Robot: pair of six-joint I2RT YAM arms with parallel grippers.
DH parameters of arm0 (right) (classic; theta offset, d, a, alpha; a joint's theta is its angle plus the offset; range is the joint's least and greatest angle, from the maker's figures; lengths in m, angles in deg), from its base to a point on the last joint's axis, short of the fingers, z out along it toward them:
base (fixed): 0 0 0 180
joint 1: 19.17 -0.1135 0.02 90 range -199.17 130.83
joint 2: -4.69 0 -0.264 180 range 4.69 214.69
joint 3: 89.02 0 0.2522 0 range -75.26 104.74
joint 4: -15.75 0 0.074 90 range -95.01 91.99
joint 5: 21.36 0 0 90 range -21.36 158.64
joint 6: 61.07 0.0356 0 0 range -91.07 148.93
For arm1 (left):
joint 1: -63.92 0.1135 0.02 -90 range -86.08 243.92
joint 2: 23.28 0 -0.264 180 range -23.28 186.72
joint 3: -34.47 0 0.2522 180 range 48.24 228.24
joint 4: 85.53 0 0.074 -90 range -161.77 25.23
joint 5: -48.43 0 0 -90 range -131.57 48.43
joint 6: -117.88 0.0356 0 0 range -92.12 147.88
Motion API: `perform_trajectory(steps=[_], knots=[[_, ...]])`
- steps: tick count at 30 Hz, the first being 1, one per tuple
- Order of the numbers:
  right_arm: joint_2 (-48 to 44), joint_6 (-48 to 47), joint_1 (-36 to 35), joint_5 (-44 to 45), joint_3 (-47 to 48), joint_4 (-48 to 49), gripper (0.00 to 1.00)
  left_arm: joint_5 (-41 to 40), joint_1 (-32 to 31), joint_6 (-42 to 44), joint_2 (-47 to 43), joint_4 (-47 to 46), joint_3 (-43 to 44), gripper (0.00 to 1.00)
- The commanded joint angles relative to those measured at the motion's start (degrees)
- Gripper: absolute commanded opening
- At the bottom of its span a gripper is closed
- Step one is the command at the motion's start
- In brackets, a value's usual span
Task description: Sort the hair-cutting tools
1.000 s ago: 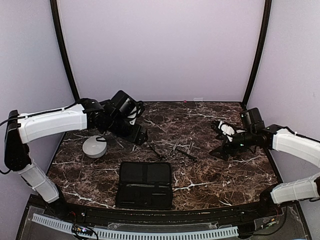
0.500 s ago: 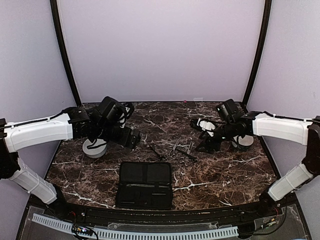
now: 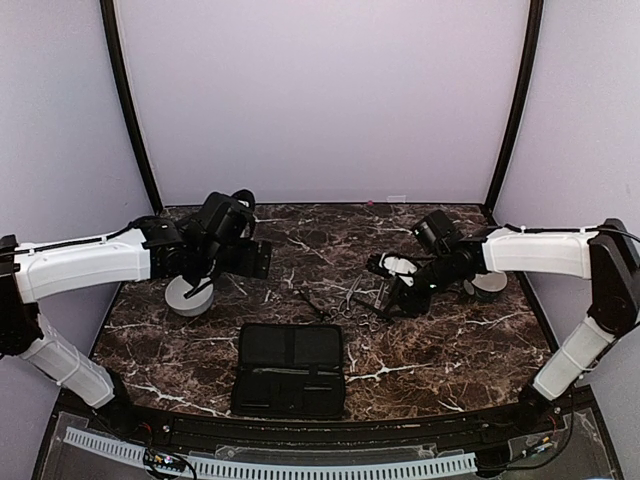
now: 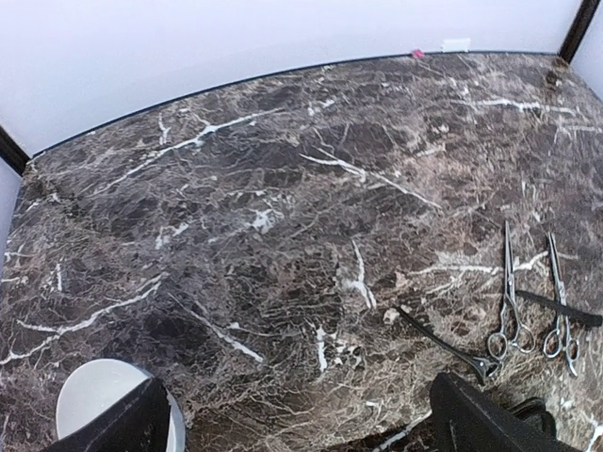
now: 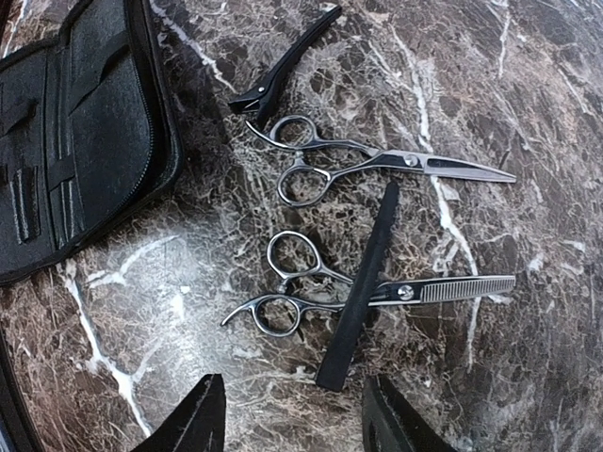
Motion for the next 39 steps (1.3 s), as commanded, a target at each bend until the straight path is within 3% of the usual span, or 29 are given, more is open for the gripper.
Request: perform_trajectory(steps=[1, 4, 9, 20, 29, 35, 39], knots=[[4.1, 1.5, -1.2, 0.5, 2.2, -0.4, 0.48, 6.5, 0.1, 2.9, 4.2, 2.1, 2.9, 0.99], [6.5, 2.0, -1.6, 1.6, 3.2, -1.0, 0.46, 10.0, 0.1, 3.7, 7.4, 6.9, 6.5, 0.9], [8.2, 2.8, -1.7, 5.6, 3.3, -0.1, 0.39, 16.4, 0.1, 3.0, 9.2, 6.6, 7.0, 0.82], [12.1, 5.1, -1.3, 9.6, 3.7, 0.8, 0.3, 19.2, 0.1, 2.8, 9.2, 5.6, 7.0, 0.79], [11.8, 5.6, 2.3, 3.3, 4.7, -1.2, 0.09, 21.7, 0.1, 2.9, 9.1, 4.8, 5.5, 0.77], [9.7, 3.3, 6.3, -2.9, 6.2, -8.1, 0.05, 24.9, 0.0, 5.5, 9.2, 4.5, 5.7, 0.76], [7.6, 0.8, 7.9, -9.7, 6.7, -14.4, 0.04, 29.2, -2.3, 13.9, 8.3, 3.2, 5.8, 0.76]])
